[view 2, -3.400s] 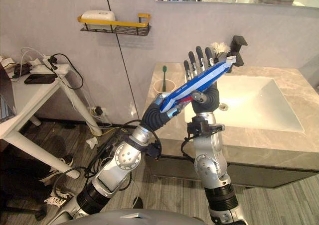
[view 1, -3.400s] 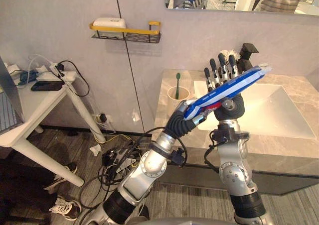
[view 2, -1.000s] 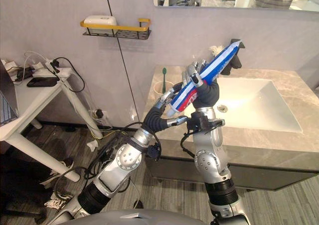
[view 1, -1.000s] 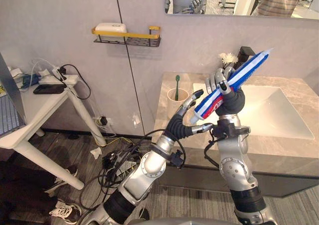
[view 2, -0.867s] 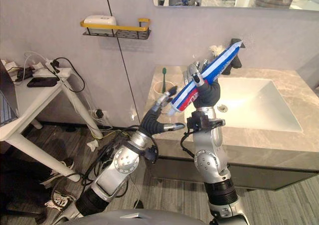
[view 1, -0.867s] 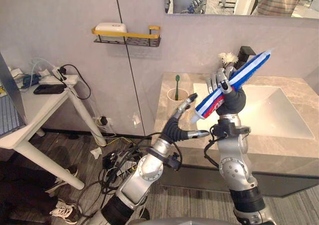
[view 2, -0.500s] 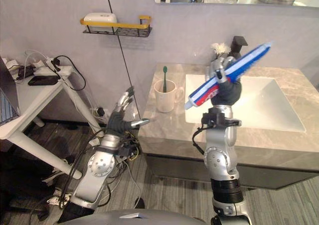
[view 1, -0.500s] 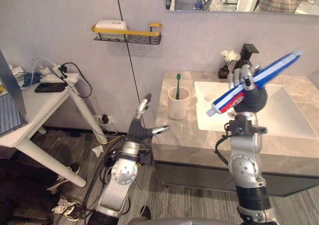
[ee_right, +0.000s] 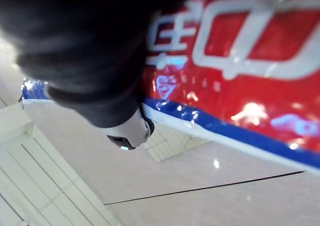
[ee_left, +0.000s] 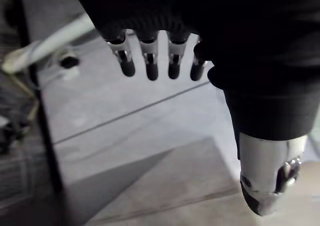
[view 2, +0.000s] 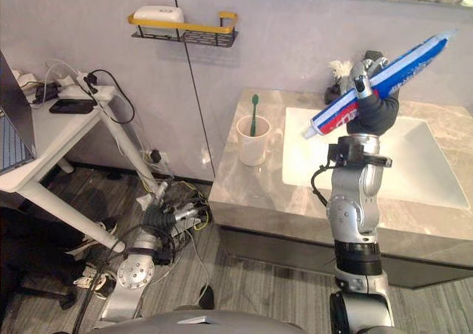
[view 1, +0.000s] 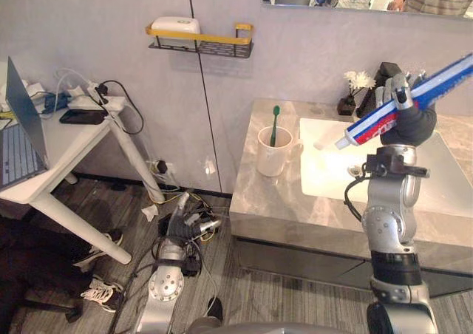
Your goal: Organize washtable
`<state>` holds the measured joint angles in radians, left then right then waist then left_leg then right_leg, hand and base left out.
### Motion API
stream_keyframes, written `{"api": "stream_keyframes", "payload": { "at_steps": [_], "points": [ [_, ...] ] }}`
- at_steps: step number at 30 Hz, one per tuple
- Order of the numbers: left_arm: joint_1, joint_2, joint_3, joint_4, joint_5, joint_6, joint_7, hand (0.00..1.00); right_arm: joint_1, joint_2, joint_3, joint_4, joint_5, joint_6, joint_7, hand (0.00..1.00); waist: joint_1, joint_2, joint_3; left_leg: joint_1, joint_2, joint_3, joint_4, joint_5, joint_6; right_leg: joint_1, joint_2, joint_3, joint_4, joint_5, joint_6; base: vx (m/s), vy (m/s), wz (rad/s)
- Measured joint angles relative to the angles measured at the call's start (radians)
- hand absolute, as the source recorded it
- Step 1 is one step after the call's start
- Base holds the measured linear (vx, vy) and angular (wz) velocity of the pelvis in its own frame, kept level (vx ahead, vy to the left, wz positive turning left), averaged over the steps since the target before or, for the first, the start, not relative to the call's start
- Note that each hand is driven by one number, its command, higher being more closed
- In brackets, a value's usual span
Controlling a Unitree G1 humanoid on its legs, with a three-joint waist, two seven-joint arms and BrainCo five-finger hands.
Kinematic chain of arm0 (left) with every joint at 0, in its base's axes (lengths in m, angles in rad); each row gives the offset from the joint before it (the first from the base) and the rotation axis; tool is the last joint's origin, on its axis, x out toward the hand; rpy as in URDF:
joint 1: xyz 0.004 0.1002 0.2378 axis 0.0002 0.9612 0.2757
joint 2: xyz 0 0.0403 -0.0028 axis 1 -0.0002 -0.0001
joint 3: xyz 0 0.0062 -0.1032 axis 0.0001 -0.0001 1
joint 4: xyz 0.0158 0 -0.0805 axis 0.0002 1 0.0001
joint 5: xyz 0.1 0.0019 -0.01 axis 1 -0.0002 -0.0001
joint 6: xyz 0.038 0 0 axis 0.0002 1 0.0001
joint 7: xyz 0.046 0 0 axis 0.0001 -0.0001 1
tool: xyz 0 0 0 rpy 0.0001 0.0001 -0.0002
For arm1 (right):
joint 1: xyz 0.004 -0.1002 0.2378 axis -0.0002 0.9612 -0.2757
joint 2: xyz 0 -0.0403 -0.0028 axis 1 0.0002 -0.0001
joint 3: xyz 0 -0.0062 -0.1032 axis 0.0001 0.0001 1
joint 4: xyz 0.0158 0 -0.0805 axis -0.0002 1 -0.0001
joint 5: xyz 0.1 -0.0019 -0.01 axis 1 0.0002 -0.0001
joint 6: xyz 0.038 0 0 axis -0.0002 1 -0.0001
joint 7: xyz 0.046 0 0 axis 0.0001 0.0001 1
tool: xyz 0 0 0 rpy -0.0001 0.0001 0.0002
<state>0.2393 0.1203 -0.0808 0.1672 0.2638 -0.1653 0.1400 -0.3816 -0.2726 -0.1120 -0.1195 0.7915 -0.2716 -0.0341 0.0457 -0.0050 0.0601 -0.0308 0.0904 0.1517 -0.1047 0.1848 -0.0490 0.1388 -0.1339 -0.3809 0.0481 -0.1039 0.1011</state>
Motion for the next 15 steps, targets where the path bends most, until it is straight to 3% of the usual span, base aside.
{"api": "stream_keyframes", "payload": {
  "at_steps": [6, 15],
  "points": [
    [-0.012, 0.008, -0.064, 0.268, 0.029, 0.023, -0.027, 0.0, -0.117, -0.113, 0.036, 0.099, -0.079, 0.009, -0.011, 1.0, 0.013, -0.003, 0.002, -0.018, 0.004, -0.011, 0.0, 0.002, -0.002, -0.006, 0.006, -0.007, -0.002, 0.001, -0.001, 0.01, -0.008, 0.04],
    [-0.043, 0.016, -0.127, 0.444, 0.1, 0.035, -0.04, 0.0, -0.292, -0.179, 0.155, 0.247, -0.211, 0.058, -0.016, 1.0, 0.034, -0.01, 0.004, -0.026, 0.02, -0.013, 0.0, 0.005, -0.007, -0.014, 0.023, -0.007, -0.002, 0.001, -0.013, 0.0, 0.0, 0.0]
  ]
}}
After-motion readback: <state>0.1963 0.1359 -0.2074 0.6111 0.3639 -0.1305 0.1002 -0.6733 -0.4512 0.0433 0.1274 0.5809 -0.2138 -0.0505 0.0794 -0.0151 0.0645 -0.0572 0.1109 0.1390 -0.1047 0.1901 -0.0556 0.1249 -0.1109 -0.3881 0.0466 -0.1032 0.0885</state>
